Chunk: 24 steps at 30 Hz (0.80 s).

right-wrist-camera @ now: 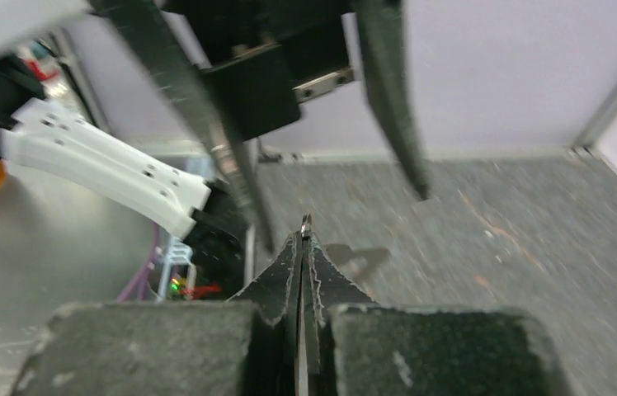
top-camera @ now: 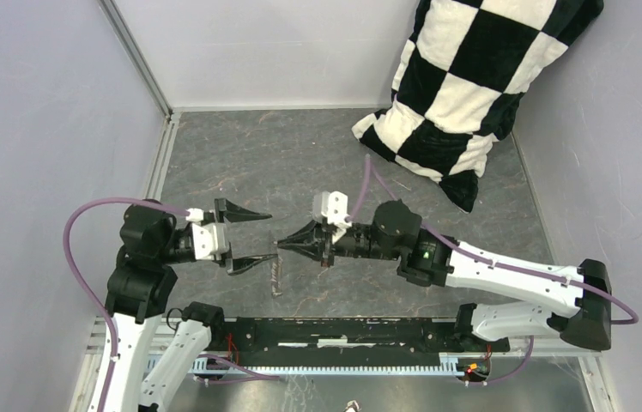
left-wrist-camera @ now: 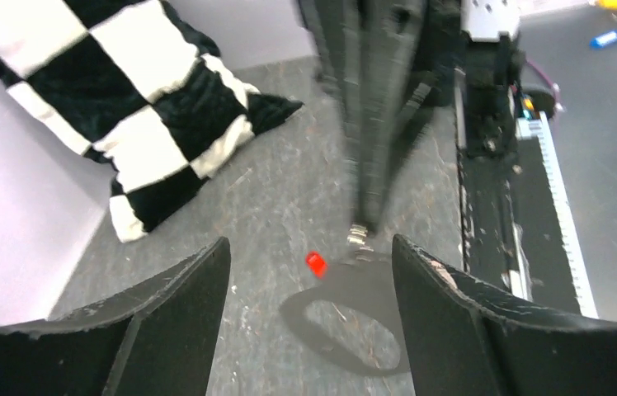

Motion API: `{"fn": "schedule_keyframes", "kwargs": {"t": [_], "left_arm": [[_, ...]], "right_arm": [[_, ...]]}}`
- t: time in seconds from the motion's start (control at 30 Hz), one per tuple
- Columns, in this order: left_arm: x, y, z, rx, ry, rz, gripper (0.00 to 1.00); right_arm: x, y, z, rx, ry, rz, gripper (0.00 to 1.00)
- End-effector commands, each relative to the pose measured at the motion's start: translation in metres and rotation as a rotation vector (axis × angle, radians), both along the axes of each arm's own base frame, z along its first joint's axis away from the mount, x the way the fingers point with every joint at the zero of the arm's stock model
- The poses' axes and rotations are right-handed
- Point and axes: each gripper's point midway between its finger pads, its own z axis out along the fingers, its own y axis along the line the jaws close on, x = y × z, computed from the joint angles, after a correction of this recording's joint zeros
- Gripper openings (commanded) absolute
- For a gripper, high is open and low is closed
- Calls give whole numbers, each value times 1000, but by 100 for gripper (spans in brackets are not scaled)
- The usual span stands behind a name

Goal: Put the keys on the keyring
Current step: Adjust the keyring.

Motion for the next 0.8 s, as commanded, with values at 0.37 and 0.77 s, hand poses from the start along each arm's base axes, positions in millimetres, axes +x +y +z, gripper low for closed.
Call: {"fn": "schedule_keyframes", "kwargs": {"t": [0.37, 0.77], "left_arm": [[-23, 5, -35, 142, -60, -99, 49], [-7, 0, -63, 146, -43, -113, 38]], "right_arm": [[37, -16, -32, -518, -28, -157, 1], [18, 6, -35, -678, -27, -77, 1]]}}
